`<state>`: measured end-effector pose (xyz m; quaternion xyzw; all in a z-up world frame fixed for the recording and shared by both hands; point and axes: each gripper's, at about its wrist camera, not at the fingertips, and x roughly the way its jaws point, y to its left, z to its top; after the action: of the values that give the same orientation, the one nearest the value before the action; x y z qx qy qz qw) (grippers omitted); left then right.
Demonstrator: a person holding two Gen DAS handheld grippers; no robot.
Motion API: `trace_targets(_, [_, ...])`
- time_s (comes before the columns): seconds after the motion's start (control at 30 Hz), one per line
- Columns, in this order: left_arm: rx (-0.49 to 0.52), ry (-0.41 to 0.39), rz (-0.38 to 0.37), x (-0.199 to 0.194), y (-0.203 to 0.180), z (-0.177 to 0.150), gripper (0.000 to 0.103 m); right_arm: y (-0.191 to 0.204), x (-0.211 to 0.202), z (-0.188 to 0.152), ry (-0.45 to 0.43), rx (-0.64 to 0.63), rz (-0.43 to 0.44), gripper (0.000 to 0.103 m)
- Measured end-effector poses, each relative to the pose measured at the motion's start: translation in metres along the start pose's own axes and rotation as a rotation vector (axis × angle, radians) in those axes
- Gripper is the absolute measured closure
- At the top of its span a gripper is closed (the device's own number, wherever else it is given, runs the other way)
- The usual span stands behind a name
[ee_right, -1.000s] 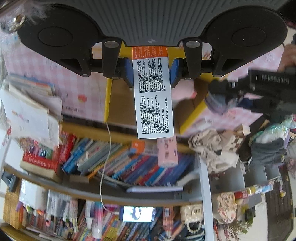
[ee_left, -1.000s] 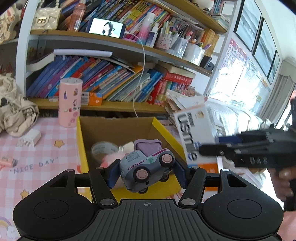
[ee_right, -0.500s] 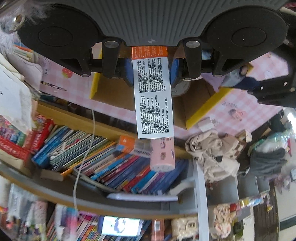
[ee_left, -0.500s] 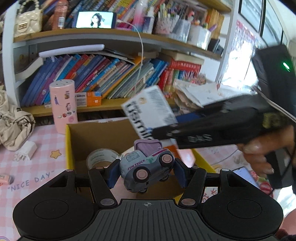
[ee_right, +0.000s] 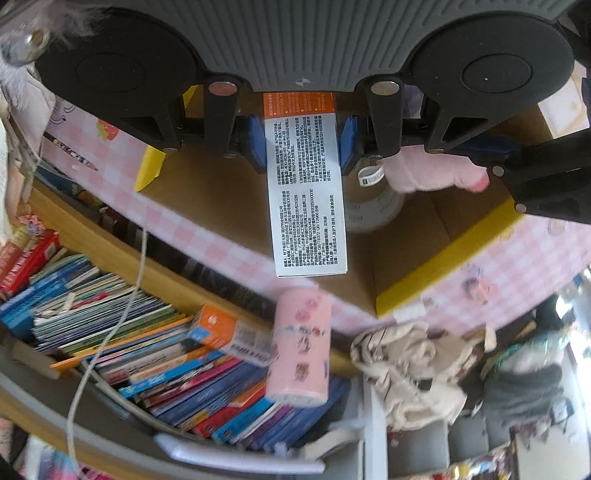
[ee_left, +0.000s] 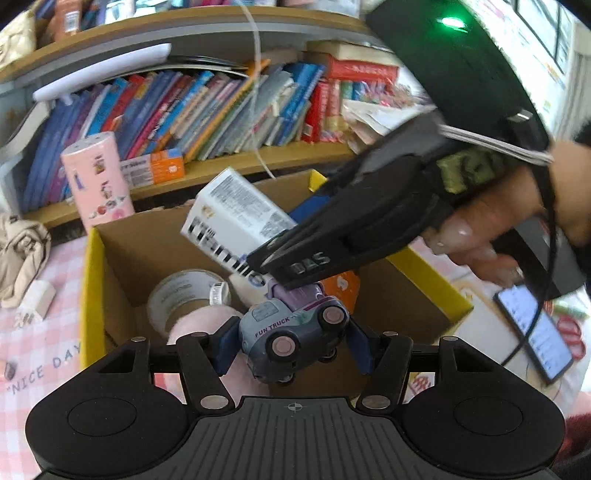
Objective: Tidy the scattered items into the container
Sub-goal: 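Lower both tools into the box and open them, releasing box and truck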
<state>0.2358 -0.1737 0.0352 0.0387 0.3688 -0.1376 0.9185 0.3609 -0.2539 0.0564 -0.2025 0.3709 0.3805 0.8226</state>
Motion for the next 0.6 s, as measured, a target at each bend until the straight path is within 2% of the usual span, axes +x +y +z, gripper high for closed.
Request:
trace_targets(0.1, [0.038, -0.001, -0.005, 0.003, -0.005, -0.002, 0.042, 0.0, 0.008, 0.0, 0.026, -0.027, 0.01, 0.065])
trace_targets(0.23, [0.001, -0.004, -0.023, 0.004, -0.001, -0.003, 0.039, 0.0, 0.014, 0.003, 0.04, -0.047, 0.017, 0.065])
trace_targets(0.33, [0.006, -0.011, -0.012, 0.002, -0.002, -0.004, 0.03, -0.002, 0.017, 0.005, 0.042, -0.048, 0.024, 0.065])
trace_targets(0.4, [-0.012, -0.025, -0.006, -0.003, -0.002, -0.005, 0.021, -0.004, 0.019, 0.007, 0.044, -0.047, 0.03, 0.065])
trace_targets(0.6, [-0.073, -0.062, 0.019, -0.02, 0.006, -0.015, 0.016, -0.005, 0.023, 0.009, 0.047, -0.052, 0.045, 0.066])
